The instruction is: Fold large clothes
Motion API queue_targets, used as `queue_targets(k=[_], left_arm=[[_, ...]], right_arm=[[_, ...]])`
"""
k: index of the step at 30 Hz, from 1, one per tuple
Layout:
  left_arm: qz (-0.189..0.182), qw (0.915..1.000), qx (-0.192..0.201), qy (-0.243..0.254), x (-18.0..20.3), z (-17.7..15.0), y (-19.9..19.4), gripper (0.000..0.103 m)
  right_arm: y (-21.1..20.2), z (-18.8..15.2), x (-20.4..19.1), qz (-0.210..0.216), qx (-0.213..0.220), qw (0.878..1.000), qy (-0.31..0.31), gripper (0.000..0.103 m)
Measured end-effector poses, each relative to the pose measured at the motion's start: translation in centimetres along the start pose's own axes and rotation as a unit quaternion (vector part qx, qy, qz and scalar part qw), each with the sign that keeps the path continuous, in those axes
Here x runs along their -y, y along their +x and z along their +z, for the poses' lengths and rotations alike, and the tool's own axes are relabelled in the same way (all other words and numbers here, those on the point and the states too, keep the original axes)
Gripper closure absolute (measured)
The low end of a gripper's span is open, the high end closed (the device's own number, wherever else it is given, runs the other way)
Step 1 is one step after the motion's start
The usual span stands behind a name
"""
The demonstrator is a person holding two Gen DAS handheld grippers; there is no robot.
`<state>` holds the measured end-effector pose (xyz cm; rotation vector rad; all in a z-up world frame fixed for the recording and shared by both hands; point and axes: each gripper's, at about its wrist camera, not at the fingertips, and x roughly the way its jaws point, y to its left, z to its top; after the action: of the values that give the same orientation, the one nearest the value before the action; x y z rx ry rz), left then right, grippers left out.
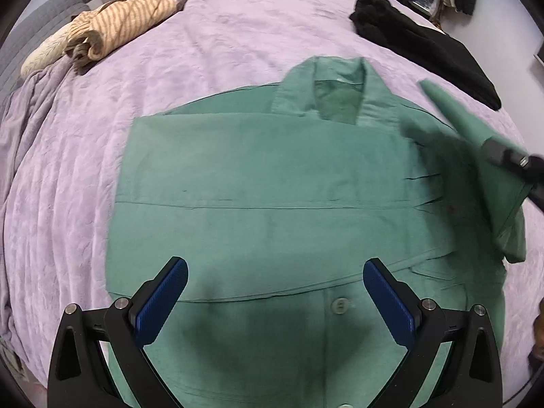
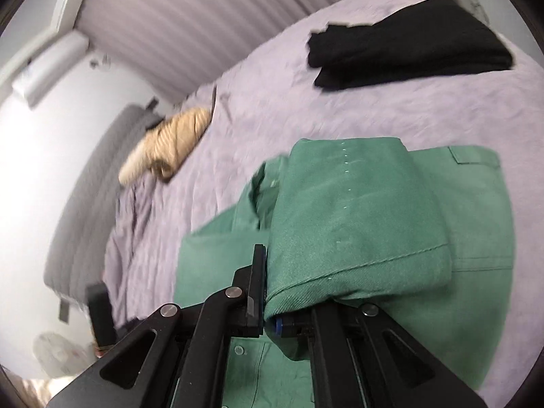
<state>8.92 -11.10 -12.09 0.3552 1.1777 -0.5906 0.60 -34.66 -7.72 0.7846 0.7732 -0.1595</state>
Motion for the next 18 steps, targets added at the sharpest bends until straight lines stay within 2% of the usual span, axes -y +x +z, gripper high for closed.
queue_targets(k=[2, 4, 6, 7, 8, 9, 10, 11, 12, 13, 14, 15, 16, 18], left_arm=[[0.009, 0.9999, -0.007, -0.011, -2.2, -0.9, 0.5, 0.000], [0.012, 0.9996, -0.015, -0.018, -4.1, -1.4, 1.1, 0.000], [0.014, 0.9995, -0.020, -0.019, -5.7, -2.1, 1.2, 0.000], [0.014, 0.9995, -0.021, -0.018, -6.4, -2.6, 1.2, 0.000], [0.014, 0.9995, -0.023, -0.018, -6.9, -2.8, 1.4, 0.000], [0.013, 0.9994, -0.025, -0.020, -7.4, -2.9, 1.4, 0.000], [0.009, 0.9993, -0.027, -0.024, -7.9, -3.0, 1.4, 0.000], [0.006, 0.9992, -0.028, -0.028, -8.5, -3.0, 1.4, 0.000], [0.004, 0.9991, -0.029, -0.032, -9.0, -3.1, 1.4, 0.000], [0.003, 0.9990, -0.029, -0.035, -9.3, -3.2, 1.3, 0.000], [0.003, 0.9989, -0.028, -0.037, -9.8, -3.3, 1.2, 0.000], [0.003, 0.9988, -0.027, -0.040, -10.2, -3.4, 1.0, 0.000], [0.004, 0.9988, -0.025, -0.043, -10.6, -3.5, 0.8, 0.000], [0.005, 0.9985, -0.022, -0.049, -11.5, -3.7, 0.6, 0.000]], right_arm=[[6.0, -2.2, -1.5, -0.015, -0.053, 0.998, -0.012, 0.098], [11.1, -3.9, -0.9, -0.046, -0.103, 0.993, 0.018, 0.095], [12.9, -5.0, 0.5, -0.070, -0.119, 0.989, 0.055, 0.095], [12.5, -5.6, 0.7, -0.059, -0.110, 0.989, 0.075, 0.086], [11.9, -6.1, 0.8, -0.047, -0.105, 0.989, 0.092, 0.064], [10.9, -6.2, 0.9, -0.044, -0.099, 0.988, 0.108, 0.033], [9.6, -6.3, 1.1, -0.042, -0.078, 0.988, 0.123, 0.025], [8.2, -6.3, 1.1, -0.044, -0.056, 0.988, 0.135, 0.024], [7.1, -6.2, 1.6, -0.050, -0.035, 0.986, 0.156, 0.029], [6.5, -5.9, 2.0, -0.058, -0.022, 0.982, 0.176, 0.039], [6.1, -5.5, 2.3, -0.066, -0.014, 0.980, 0.189, 0.080], [6.1, -5.0, 2.4, -0.076, -0.011, 0.978, 0.196, 0.093], [6.0, -4.5, 1.9, -0.084, -0.007, 0.979, 0.185, 0.093], [6.7, -3.3, -1.6, -0.097, -0.006, 0.989, 0.108, 0.093]])
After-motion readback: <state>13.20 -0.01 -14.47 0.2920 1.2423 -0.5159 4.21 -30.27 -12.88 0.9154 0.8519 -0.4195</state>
